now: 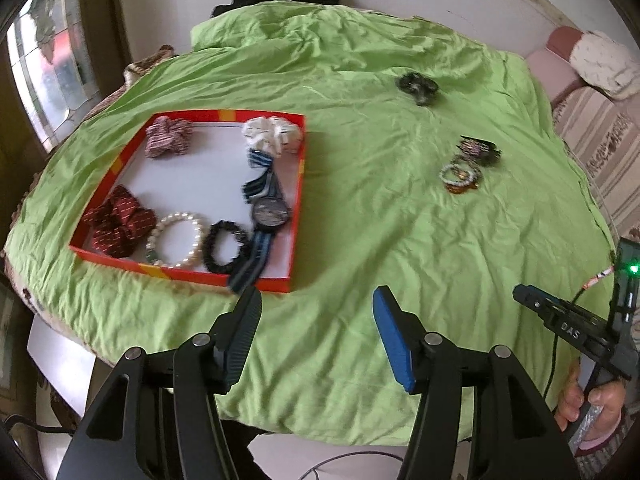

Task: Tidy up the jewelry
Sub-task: 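Lift both tools out of the tray and reach toward the remaining bracelets, then grasp grey bead bracelet with left tool while right tool grasps gold chain bracelet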

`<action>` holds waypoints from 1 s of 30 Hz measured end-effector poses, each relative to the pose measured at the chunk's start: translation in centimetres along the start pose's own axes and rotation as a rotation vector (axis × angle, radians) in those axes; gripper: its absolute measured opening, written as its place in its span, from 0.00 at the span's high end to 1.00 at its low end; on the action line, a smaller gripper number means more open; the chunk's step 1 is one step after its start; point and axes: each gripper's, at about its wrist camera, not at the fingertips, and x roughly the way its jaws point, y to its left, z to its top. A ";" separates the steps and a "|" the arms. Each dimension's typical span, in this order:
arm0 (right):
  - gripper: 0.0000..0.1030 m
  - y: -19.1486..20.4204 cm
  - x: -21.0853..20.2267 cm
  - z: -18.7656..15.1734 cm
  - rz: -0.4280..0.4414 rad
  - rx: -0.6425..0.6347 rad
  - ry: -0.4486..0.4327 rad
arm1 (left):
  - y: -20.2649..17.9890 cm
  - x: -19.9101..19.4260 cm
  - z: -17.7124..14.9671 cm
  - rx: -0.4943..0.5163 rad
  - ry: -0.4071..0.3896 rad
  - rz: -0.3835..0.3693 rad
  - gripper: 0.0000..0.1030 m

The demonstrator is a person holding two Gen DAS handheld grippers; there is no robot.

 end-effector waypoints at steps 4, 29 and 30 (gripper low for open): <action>0.69 -1.2 0.1 0.5 -0.011 0.022 -0.004 | -1.0 0.8 0.6 0.008 0.018 -0.038 0.45; 0.67 -9.5 4.3 8.2 0.004 0.160 -0.066 | -16.2 22.9 15.0 0.178 0.196 -0.314 0.71; 0.66 -9.6 4.4 8.2 0.009 0.163 -0.067 | -16.8 23.9 15.1 0.189 0.207 -0.319 0.77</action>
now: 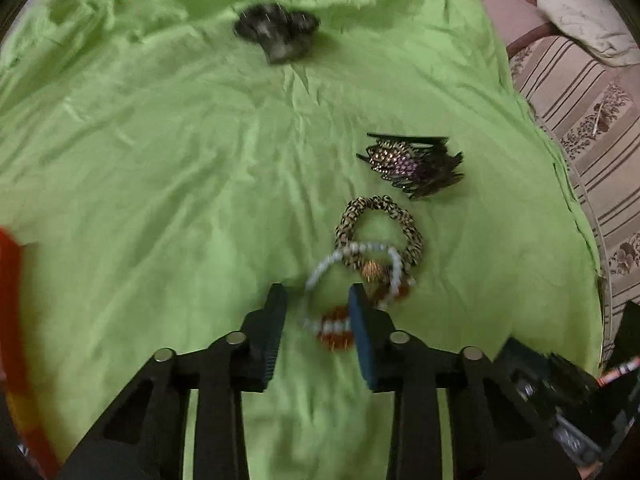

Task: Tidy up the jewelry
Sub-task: 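Grasp grey bead bracelet with left tool while right tool grasps gold chain bracelet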

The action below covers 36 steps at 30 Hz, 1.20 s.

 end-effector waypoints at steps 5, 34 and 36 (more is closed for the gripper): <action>0.66 0.1 0.3 0.0 0.001 -0.018 -0.003 | 0.8 -0.6 -0.2 -0.012 -0.025 0.030 0.95; 0.92 5.9 2.9 6.2 -0.011 -0.124 -0.004 | 3.4 -8.5 -6.0 -0.124 -0.160 -0.006 0.95; 0.92 6.1 0.7 5.6 -0.013 -0.135 -0.027 | 2.7 -10.8 -6.8 -0.107 -0.193 -0.015 0.95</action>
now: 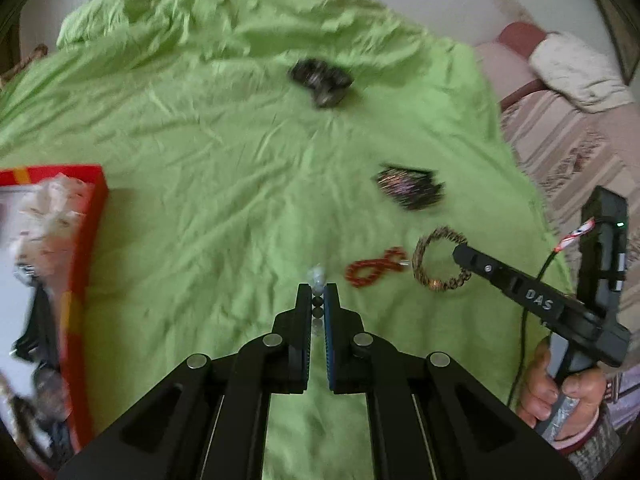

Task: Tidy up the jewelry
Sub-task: 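Grasp grey bead bracelet with left tool while right tool grasps gold chain bracelet, then carry both bracelets into the tray and open both tools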

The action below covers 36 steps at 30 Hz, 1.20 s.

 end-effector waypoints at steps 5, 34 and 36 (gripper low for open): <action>0.92 1.5 -4.2 -1.3 0.006 -0.036 -0.031 | -0.3 -6.4 -1.7 0.032 -0.061 -0.002 0.95; 0.92 19.7 -4.4 -7.5 0.135 -0.356 0.064 | 17.9 -17.7 -3.3 -0.188 -0.198 0.227 0.95; 0.92 21.6 -3.5 -7.5 0.142 -0.383 0.078 | 19.0 -16.7 -2.7 -0.215 -0.203 0.210 0.95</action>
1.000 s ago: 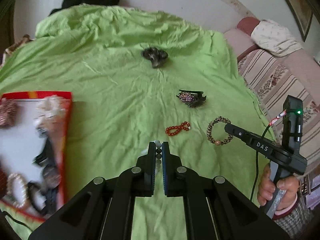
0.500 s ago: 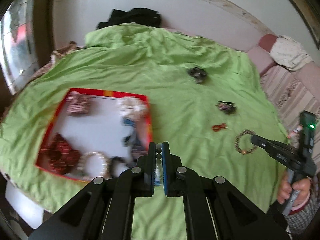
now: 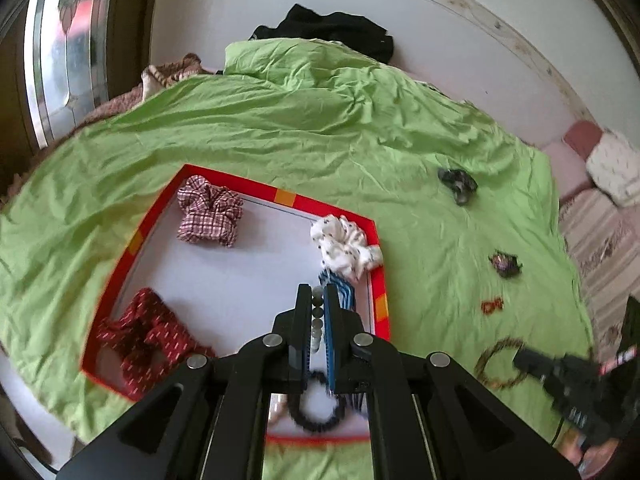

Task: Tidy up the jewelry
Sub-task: 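Carry both bracelets into the tray and open both tools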

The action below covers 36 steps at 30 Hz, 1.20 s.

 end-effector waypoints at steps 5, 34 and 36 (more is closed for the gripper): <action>0.92 3.1 2.9 1.8 0.027 -0.043 0.036 | 3.0 4.0 0.6 -0.076 0.031 0.054 0.95; 0.85 14.9 14.6 5.2 0.101 -0.218 0.172 | 12.2 5.8 -1.0 -0.338 -0.086 0.017 0.76; 0.80 14.7 13.5 5.1 0.094 -0.219 0.149 | 12.0 5.4 -1.0 -0.336 -0.110 0.024 0.63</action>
